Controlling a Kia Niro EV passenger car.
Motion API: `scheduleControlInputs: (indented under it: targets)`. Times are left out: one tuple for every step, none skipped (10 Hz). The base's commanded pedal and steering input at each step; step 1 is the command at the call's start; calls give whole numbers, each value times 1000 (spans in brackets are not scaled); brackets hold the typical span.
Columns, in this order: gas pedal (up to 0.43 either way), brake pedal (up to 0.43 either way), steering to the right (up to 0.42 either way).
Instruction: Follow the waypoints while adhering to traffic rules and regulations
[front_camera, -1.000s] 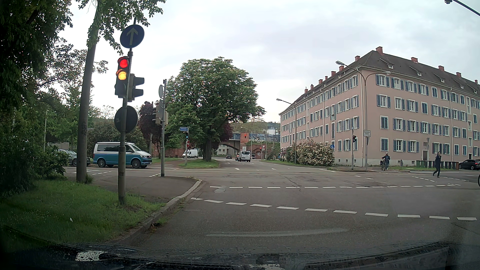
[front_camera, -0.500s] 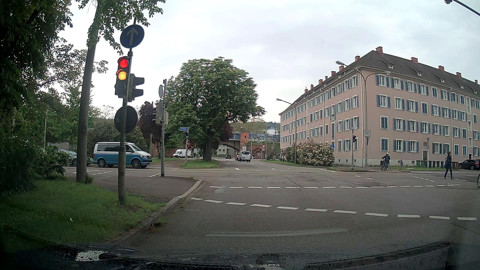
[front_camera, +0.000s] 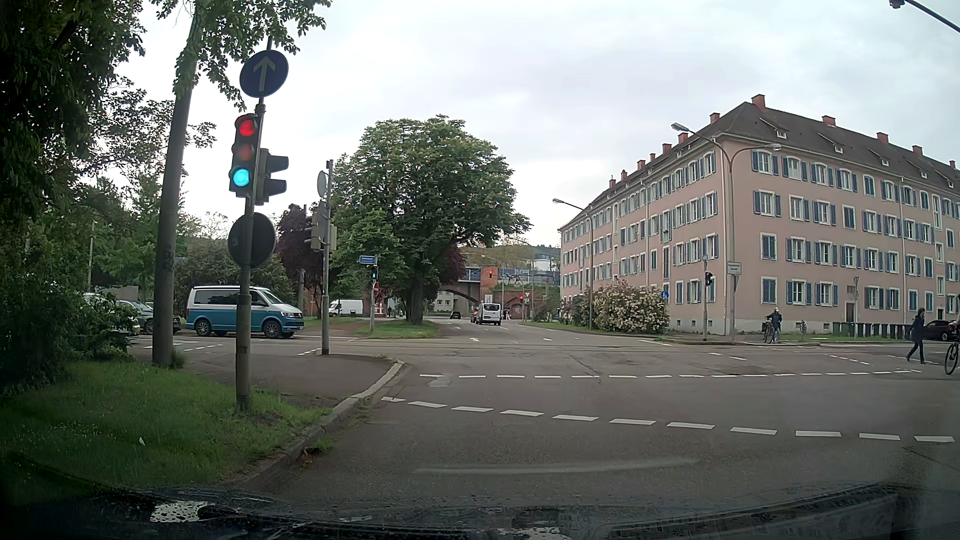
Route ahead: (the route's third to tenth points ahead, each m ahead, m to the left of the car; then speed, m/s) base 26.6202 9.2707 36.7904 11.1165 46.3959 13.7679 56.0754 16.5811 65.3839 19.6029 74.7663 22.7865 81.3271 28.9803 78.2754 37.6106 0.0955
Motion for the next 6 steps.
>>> scheduleControlInputs:
  targets:
    - [260, 0, 3]
    - [299, 0, 3]
    - [339, 0, 3]
    - [358, 0, 3]
    - [370, 0, 4]
    - [378, 0, 3]
